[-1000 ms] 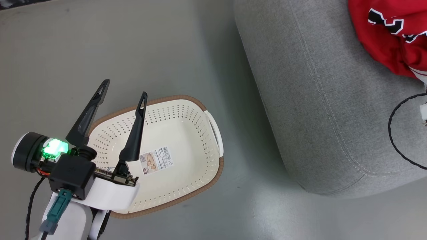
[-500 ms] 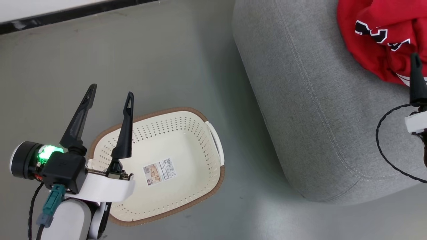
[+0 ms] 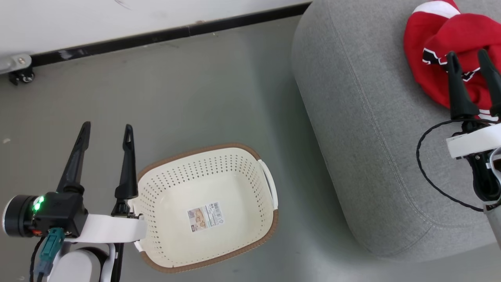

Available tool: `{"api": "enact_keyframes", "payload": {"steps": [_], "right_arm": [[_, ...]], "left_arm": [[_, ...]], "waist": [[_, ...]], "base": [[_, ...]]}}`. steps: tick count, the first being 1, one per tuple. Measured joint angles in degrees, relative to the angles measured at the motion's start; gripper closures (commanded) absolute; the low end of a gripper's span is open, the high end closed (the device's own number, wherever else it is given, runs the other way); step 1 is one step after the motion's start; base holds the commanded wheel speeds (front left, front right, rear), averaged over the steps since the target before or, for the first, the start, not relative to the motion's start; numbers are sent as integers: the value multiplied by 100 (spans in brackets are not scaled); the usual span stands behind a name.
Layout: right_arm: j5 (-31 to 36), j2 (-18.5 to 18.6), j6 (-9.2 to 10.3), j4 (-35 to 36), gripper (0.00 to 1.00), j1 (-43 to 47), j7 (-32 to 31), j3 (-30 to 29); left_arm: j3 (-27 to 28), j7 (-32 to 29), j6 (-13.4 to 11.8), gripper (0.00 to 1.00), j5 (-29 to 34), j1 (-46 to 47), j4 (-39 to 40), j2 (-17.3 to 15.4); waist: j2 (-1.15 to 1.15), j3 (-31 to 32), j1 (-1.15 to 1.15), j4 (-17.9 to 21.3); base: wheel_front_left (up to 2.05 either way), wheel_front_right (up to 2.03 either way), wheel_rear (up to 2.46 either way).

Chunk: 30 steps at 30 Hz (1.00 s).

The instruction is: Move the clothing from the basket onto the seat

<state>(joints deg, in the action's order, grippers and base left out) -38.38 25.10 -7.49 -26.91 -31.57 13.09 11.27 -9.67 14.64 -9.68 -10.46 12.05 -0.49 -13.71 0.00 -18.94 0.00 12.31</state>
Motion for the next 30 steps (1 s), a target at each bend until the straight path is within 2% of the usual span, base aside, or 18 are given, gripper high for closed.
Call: {"api": "enact_keyframes", "payload": {"steps": [7,16,25,30], "right_arm": [[410,-160,0,79,0,235,54,-19],[973,-604,0,171,0,812,59,31],[1136,-1170,0,321,0,1310,66,-37],[1480,-1361,0,337,0,1669,79,-88]], "left_arm": [[171,0,-175,0,0,-316,14,170],[101,0,-172,0,0,-684,-55,374],[-5,0,-137,0,2,-939,-201,477],[-27,-1,-132,0,10,-1079,-297,511]], "waist": [[0,323,0,-208],[0,799,0,-507],[0,1224,0,-743],[0,1437,0,-856]], "base": [[0,0,0],[0,0,0],[0,0,0],[0,0,0]]}}
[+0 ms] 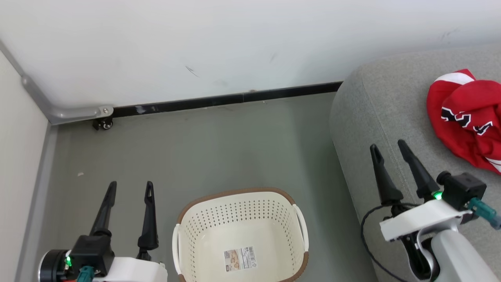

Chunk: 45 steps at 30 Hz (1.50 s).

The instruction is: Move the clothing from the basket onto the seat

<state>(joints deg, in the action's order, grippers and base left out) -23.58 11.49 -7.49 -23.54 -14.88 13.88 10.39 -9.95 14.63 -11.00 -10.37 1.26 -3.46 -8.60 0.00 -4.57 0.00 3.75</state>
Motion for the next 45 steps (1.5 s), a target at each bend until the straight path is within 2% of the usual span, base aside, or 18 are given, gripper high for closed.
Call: {"api": "enact_keyframes", "payload": {"steps": [16,31,45], "right_arm": [[734,-561,0,31,0,947,30,-275],[1074,-745,0,310,0,1388,-19,-555],[1305,-826,0,667,0,1608,-155,-636]], "left_arm": [[-336,0,148,0,53,-246,-516,108],[-399,0,152,0,103,-301,-633,159],[-310,0,141,0,91,-300,-624,199]], "waist": [[0,521,0,-267],[0,709,0,-406],[0,698,0,-376]], "base": [[0,0,0],[0,0,0],[0,0,0]]}}
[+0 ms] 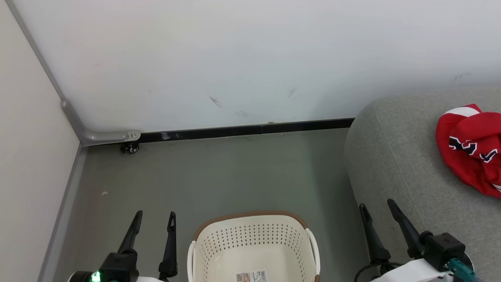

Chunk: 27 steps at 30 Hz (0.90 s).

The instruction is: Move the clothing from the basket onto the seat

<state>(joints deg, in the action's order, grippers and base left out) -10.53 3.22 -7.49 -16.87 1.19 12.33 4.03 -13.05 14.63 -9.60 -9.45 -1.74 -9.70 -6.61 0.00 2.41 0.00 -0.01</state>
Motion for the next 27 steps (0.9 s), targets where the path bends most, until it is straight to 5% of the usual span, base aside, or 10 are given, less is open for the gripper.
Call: {"api": "enact_keyframes", "payload": {"steps": [27], "right_arm": [[99,-47,0,426,0,235,-211,-155]], "left_arm": [[60,0,-107,0,3,41,-156,8]], "waist": [[0,-84,0,-62]], "base": [[0,0,0]]}}
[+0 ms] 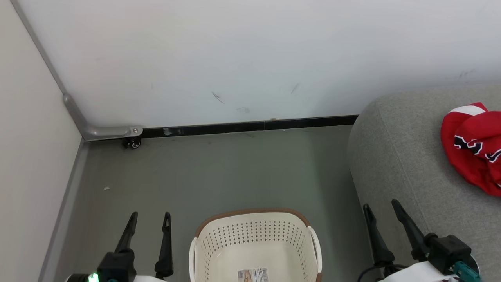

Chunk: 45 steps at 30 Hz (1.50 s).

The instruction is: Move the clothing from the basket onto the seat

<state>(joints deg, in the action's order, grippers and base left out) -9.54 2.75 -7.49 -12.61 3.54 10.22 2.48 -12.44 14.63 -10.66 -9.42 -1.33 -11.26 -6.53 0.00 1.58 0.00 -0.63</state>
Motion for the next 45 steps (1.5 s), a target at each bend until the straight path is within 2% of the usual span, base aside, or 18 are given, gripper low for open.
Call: {"api": "enact_keyframes", "payload": {"steps": [1,2,6,11,27,40,45], "right_arm": [[0,-1,0,14,0,0,-15,-2],[-3,-2,0,-11,100,2,-14,-1],[-13,-29,0,-314,100,197,-14,12],[-208,-31,0,-304,100,238,-14,26],[-1763,-32,0,-190,100,222,-174,-34],[-2873,-24,0,-175,100,173,-369,-155],[-3215,-4,0,-162,100,101,-425,-186]], "left_arm": [[3,0,-2,0,0,3,-4,0],[2,0,-8,100,0,-1,-32,1],[-35,-2,-3,100,-3,-203,-343,48],[9,-33,66,100,-208,-231,-368,82],[302,-413,342,100,-1748,-184,-422,131],[548,-715,572,100,-2780,-137,-411,171],[615,-814,656,100,-3105,-73,-404,187]], "waist": [[0,-2,0,-1],[0,-3,0,-2],[0,-4,0,-3],[0,-8,0,-2],[0,-31,6,11],[0,-4,76,18],[0,10,91,20]], "base": [[0,0,0],[0,0,0],[0,0,0],[0,0,0],[0,0,0],[0,0,0],[0,0,0]]}}
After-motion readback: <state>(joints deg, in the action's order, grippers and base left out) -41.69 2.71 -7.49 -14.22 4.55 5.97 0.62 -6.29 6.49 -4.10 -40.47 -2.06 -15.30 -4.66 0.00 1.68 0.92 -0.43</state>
